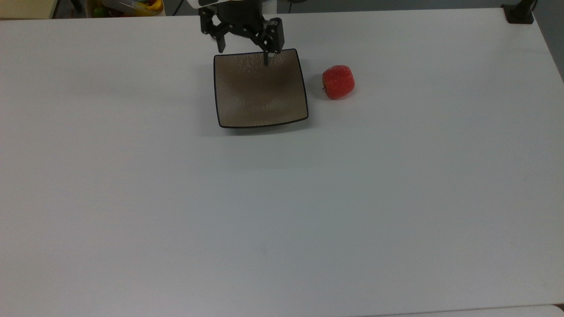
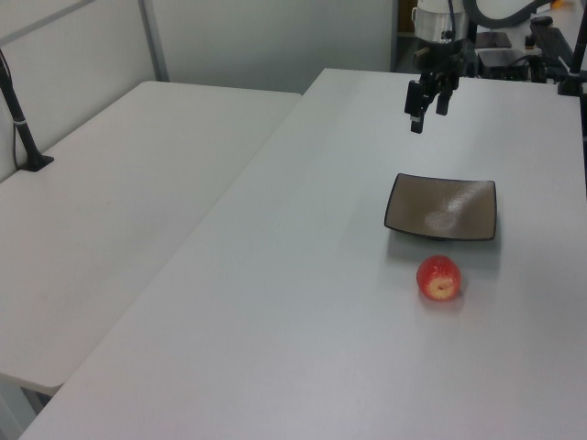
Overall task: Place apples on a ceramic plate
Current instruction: 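Move the open gripper from above the plate toward the red apple, then lower the gripper around the red apple and close on it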
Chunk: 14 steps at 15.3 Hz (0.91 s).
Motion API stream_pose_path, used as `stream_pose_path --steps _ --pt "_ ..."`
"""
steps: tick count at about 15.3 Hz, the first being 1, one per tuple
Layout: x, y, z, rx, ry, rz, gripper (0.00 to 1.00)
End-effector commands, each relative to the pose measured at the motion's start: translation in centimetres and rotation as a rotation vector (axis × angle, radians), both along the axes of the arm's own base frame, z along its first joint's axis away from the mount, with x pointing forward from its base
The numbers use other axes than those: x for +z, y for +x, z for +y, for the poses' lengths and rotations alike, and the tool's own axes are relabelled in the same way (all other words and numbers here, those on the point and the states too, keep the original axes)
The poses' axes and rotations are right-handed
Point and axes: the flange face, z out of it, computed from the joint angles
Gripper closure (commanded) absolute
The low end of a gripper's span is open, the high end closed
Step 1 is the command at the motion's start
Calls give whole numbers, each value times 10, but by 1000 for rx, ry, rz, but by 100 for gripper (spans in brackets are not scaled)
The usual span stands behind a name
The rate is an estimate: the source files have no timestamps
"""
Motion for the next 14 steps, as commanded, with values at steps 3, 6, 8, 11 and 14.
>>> stream_pose_path --steps 3,6,8,11,14 --pt "-22 -22 60 -264 20 71 0" --pt "-27 -29 71 -481 77 111 0" --pt "-34 -35 86 -628 84 129 0" --pt "-59 -53 121 -793 65 143 0" --pt "-87 -78 164 -833 56 141 0"
